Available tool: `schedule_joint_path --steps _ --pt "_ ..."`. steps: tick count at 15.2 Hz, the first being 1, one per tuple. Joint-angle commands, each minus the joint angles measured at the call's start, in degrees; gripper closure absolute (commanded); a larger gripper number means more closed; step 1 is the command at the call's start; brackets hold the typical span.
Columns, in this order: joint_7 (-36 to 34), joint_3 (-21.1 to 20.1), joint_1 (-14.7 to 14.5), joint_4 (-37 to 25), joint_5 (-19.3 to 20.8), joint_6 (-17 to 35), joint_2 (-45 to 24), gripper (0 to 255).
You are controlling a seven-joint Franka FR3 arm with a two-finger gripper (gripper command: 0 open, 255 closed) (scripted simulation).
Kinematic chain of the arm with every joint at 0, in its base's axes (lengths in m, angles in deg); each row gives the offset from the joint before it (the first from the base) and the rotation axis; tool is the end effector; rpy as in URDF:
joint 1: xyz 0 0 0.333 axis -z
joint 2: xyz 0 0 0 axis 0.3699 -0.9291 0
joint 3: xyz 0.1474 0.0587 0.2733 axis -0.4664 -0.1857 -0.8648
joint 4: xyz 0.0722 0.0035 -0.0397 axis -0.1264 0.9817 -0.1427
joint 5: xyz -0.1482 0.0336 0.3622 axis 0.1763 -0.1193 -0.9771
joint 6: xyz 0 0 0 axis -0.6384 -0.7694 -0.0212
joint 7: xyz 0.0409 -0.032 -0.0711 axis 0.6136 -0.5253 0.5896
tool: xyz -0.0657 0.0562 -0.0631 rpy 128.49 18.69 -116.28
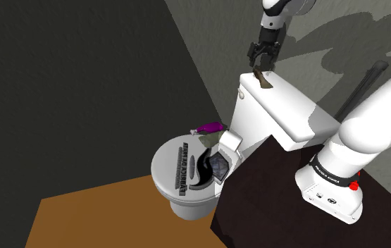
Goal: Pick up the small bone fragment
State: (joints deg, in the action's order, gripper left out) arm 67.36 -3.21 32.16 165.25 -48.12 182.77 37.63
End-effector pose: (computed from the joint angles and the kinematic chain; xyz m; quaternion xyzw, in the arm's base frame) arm 0.4557 -0.2022 0.4269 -0.9767 0.2122 0.0222 0.0222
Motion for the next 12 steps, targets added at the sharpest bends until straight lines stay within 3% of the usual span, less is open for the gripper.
schedule_joint_path --steps 1,12 --pt "0.4 1.1 0.9 -1.3 -0.1 1.9 -3.3 0" --pt "2.4 5.0 5.7 -12.4 -3.5 7.2 -20.7 0"
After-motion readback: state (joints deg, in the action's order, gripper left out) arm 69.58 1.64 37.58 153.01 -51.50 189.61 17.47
